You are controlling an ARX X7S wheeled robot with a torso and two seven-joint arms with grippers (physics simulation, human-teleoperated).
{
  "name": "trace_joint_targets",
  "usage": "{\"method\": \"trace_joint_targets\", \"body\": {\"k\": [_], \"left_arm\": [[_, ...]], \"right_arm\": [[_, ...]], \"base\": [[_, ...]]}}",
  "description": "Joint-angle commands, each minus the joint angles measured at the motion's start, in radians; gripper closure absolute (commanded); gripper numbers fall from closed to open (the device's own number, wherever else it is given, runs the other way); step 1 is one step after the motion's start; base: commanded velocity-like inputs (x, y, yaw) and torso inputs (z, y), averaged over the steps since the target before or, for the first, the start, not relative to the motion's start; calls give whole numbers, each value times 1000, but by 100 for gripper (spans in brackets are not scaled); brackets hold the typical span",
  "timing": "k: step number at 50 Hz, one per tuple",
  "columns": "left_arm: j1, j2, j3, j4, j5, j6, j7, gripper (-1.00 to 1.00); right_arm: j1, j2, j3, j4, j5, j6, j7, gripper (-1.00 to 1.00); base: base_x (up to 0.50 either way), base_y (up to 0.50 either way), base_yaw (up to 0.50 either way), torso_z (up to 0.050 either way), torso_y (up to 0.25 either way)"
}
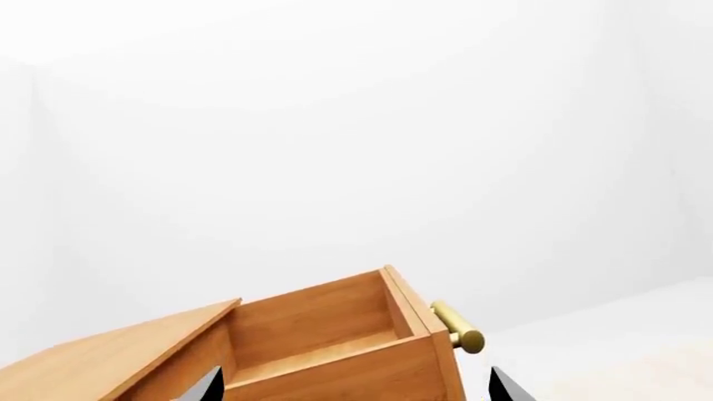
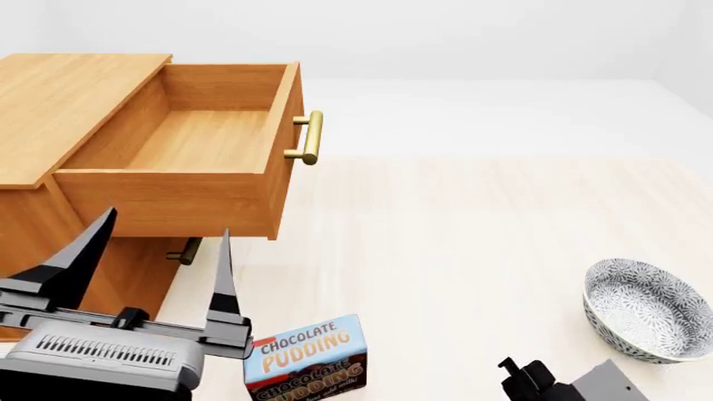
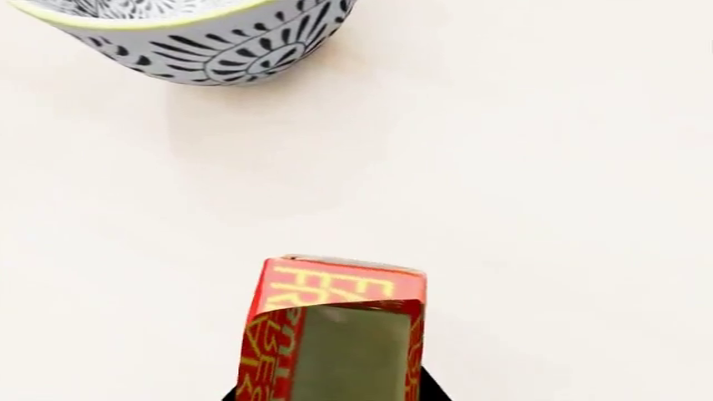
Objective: Put the butter at the back in the top drawer of the cabinet and close it.
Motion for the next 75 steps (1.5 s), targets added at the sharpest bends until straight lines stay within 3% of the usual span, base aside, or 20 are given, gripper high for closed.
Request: {"method": "trace_joint_targets", "body": {"k": [1, 11, 30, 36, 47, 58, 75], "left_arm": [[9, -2, -3, -3, 3, 2, 0, -100], [20, -3, -3, 4, 10, -2, -5, -100], [22, 4, -13, 28, 8, -25, -12, -100], [17, 5, -19, 42, 4, -38, -12, -100], [9, 14, -27, 68, 1, -69, -19, -100], [-24, 42, -49, 134, -19, -133, -37, -100], [-95, 246, -80, 213, -89, -367, -109, -100]], "right_arm": [[-11, 9, -11, -1, 23, -12, -13, 100], [-35, 52, -56, -185, -16, 5, 38, 100], [42, 127, -42, -605, 73, 227, 164, 100], [30, 155, -78, -695, 11, 124, -13, 100], [158, 227, -77, -760, 119, 187, -18, 100], [459, 270, -94, -718, 292, 244, -48, 100], [698, 204, -166, -503, 357, 274, -140, 100]], "base": [[0, -3, 0, 0, 0], [0, 0, 0, 0, 0], [0, 0, 0, 0, 0], [0, 0, 0, 0, 0], [0, 0, 0, 0, 1], [0, 0, 0, 0, 1], [0, 0, 0, 1, 1]]}}
